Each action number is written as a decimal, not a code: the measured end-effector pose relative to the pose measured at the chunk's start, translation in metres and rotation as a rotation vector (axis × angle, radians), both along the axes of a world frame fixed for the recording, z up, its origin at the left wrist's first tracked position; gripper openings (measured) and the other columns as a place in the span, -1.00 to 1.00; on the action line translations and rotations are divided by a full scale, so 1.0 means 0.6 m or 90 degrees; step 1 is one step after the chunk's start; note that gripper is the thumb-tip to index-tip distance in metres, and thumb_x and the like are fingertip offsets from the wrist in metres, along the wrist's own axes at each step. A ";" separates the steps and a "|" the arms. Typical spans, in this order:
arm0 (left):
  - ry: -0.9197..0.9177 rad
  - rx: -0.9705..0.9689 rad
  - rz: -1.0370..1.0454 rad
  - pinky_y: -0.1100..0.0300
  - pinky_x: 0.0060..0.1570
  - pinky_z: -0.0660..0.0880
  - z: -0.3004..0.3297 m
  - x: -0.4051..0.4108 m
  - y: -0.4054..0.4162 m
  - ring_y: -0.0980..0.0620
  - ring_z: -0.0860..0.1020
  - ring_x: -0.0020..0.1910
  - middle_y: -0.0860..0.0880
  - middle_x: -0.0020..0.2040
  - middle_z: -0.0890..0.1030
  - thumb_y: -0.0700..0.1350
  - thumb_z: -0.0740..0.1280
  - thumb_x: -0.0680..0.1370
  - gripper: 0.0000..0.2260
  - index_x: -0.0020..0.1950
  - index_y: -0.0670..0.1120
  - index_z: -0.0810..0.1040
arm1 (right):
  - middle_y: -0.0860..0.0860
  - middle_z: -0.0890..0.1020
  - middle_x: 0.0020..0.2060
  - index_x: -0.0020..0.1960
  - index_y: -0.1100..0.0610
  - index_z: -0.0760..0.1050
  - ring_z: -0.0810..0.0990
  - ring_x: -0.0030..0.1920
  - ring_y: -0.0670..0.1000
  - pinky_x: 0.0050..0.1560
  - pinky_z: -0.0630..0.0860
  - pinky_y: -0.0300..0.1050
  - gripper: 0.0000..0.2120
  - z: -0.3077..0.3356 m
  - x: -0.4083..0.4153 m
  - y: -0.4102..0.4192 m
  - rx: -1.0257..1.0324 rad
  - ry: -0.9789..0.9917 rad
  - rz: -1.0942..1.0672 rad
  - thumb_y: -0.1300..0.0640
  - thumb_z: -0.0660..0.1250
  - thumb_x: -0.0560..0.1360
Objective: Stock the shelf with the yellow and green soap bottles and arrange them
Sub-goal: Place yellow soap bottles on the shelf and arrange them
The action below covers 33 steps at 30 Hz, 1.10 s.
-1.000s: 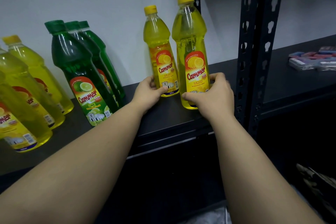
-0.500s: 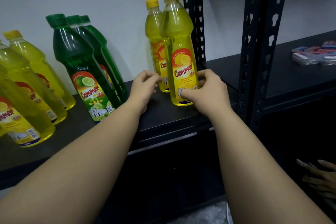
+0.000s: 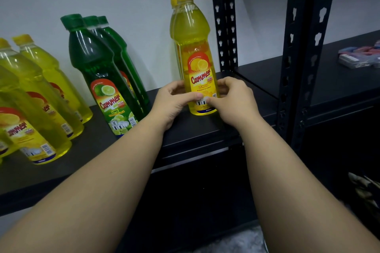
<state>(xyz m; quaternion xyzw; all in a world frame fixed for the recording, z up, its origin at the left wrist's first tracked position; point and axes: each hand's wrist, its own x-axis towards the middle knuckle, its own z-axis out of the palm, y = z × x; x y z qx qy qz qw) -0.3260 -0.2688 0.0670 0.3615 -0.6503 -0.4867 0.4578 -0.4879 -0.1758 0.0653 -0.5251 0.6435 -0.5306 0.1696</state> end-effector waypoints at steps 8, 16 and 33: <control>0.007 0.006 0.012 0.24 -0.11 0.63 -0.001 -0.001 -0.004 -0.01 0.73 0.06 -0.10 0.10 0.74 -0.23 0.63 0.37 -0.49 0.28 -0.18 0.59 | -0.07 0.68 0.08 0.33 0.00 0.56 0.65 0.01 -0.06 -0.15 0.50 -0.20 -0.54 -0.006 0.004 -0.008 -0.004 0.003 -0.022 -0.01 0.56 0.47; 0.000 -0.002 0.018 0.08 0.06 0.65 -0.002 0.000 -0.005 -0.04 0.72 0.12 -0.11 0.12 0.73 -0.19 0.65 0.35 -0.49 0.25 -0.14 0.60 | -0.06 0.68 0.10 0.35 0.00 0.55 0.65 0.03 -0.04 -0.09 0.54 -0.15 -0.52 -0.005 0.007 -0.006 -0.012 0.017 -0.024 -0.04 0.55 0.48; 0.019 0.013 0.008 0.16 -0.01 0.65 0.002 0.000 0.002 -0.03 0.73 0.09 -0.11 0.09 0.75 -0.26 0.61 0.38 -0.57 0.22 -0.17 0.62 | -0.08 0.67 0.10 0.33 -0.03 0.55 0.65 0.01 -0.05 -0.09 0.59 -0.10 -0.57 -0.008 0.008 -0.010 -0.016 0.013 -0.034 -0.03 0.53 0.50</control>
